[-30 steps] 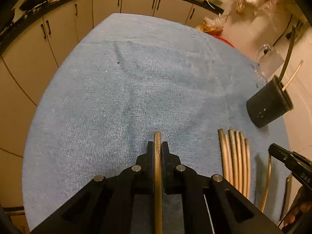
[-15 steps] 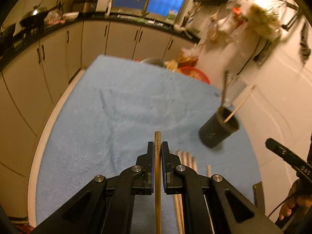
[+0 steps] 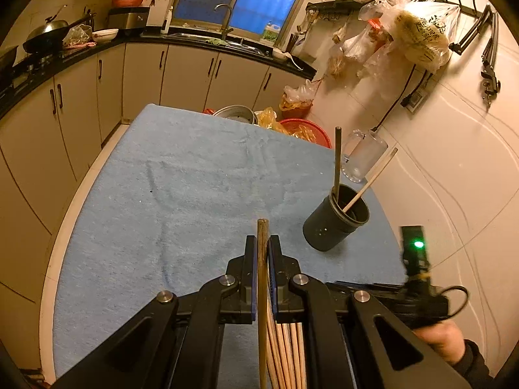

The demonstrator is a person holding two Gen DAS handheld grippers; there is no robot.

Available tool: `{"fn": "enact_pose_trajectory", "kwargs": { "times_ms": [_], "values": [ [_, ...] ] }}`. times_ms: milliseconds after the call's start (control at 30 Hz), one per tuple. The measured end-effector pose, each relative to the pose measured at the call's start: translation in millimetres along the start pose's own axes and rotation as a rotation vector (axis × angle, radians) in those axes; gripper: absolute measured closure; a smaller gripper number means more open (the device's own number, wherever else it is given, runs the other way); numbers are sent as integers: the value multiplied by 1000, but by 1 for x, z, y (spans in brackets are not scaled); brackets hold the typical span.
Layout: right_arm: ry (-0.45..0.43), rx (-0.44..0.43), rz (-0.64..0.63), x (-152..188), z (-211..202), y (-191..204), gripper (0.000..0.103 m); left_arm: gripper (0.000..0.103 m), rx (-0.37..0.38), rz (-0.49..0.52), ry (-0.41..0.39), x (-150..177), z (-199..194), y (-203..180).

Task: Organize utensils
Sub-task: 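Carry both held chopsticks toward the black holder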

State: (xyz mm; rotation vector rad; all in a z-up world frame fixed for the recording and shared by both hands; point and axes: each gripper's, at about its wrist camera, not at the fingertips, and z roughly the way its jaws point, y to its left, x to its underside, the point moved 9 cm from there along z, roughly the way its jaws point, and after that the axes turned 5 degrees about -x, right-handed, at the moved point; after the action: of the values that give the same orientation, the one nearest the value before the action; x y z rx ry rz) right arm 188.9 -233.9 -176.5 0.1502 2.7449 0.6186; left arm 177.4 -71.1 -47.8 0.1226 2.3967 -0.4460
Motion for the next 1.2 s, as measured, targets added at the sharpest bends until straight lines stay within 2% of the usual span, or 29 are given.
{"fn": "enact_pose_trajectory", "kwargs": {
  "times_ms": [267, 400, 467, 633, 900, 1200],
  "values": [
    [38, 59, -6, -8, 23, 0, 85, 97, 7, -3, -3, -1, 0, 0],
    [26, 176, -119, -6, 27, 7, 93, 97, 11, -5, -3, 0, 1, -2],
    [13, 192, -150, -5, 26, 9, 96, 97, 14, -5, -6, -1, -2, -3],
    [-65, 110, -165, -3, 0, 20, 97, 97, 16, 3, -20, -3, -11, -5],
    [-222, 3, -234, 3, -81, 48, 97, 97, 33, 33, -54, -9, -30, -22],
    [-395, -45, -304, 9, -170, 76, 97, 97, 54, 75, -100, -18, -51, -48]
  ]
}}
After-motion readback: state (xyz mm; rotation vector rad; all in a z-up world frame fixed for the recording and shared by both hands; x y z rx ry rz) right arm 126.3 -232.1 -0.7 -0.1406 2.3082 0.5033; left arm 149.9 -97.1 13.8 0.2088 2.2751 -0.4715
